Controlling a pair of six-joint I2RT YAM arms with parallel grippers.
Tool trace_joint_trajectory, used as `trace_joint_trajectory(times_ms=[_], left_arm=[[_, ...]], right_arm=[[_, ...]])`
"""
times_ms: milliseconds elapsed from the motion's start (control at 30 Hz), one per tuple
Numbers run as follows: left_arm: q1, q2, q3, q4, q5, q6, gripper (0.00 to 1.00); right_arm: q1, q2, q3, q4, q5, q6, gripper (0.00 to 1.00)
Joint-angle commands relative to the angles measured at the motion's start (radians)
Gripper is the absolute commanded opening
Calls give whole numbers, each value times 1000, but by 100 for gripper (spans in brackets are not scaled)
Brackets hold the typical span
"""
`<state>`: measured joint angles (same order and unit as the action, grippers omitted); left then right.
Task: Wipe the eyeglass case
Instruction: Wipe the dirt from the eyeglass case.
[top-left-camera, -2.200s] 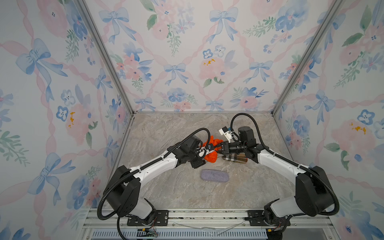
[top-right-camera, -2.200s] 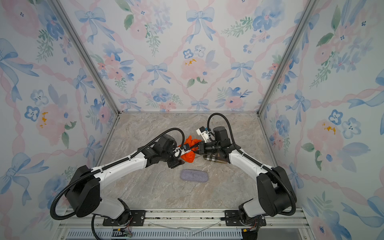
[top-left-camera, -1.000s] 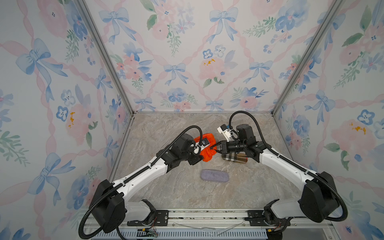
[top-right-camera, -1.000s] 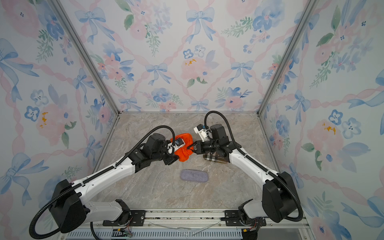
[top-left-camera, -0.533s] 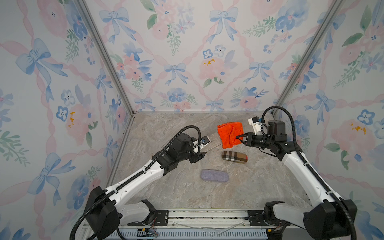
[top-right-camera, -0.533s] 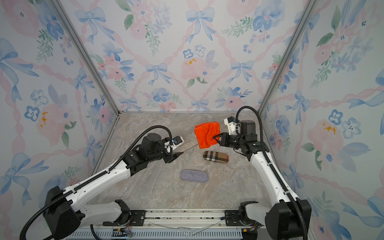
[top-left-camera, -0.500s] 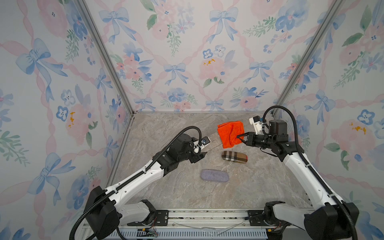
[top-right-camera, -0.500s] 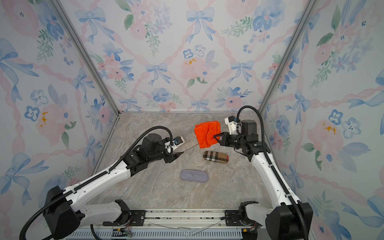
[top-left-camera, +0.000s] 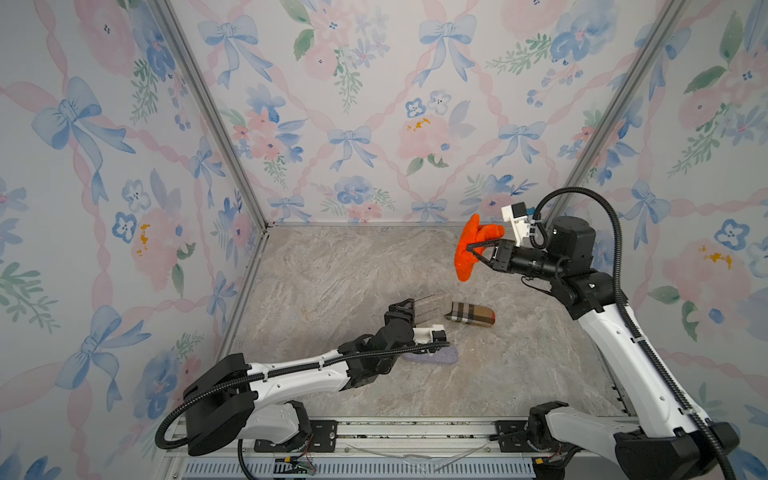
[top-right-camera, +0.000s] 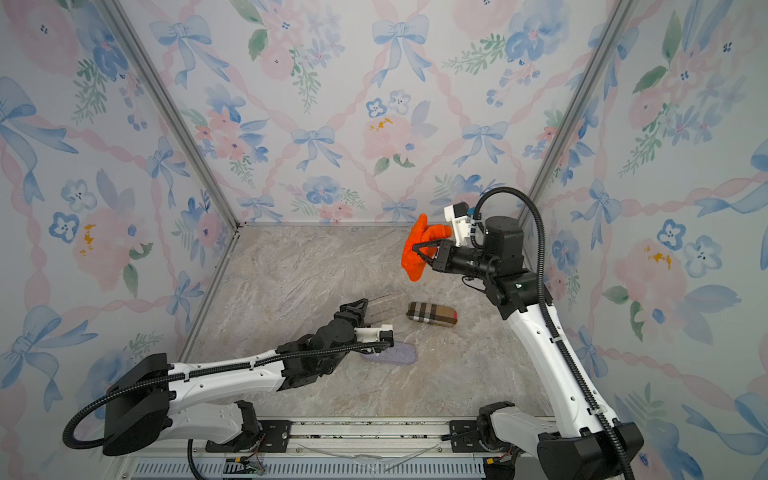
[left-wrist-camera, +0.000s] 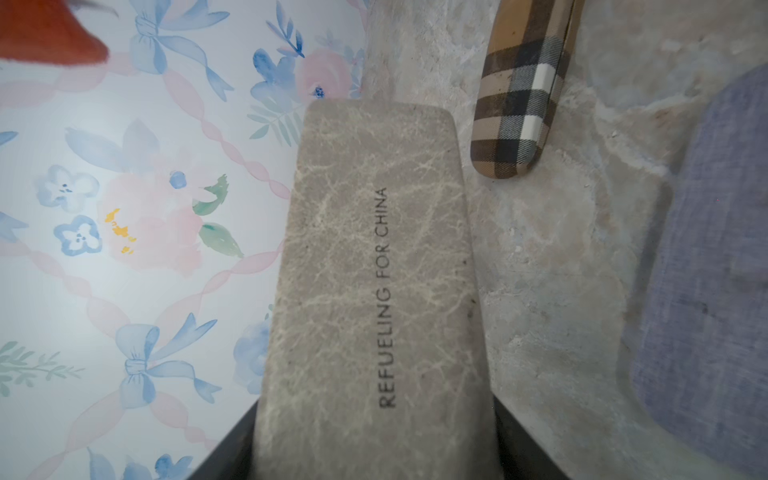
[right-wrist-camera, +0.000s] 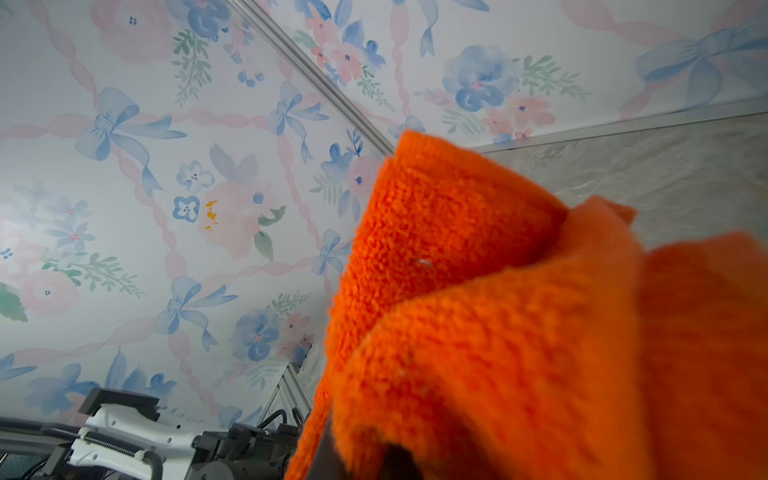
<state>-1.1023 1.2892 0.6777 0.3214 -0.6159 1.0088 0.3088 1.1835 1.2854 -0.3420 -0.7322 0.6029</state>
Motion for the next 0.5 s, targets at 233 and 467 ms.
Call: trace_joint_trajectory(times_ms=[233, 467], left_arm=[[-16, -80, -6, 218, -63, 76, 26], [-16, -87, -7, 217, -50, 82, 27]], right_arm=[[-1, 88, -265, 161, -31, 87, 0], [-68, 42, -212, -39, -42, -52, 0]])
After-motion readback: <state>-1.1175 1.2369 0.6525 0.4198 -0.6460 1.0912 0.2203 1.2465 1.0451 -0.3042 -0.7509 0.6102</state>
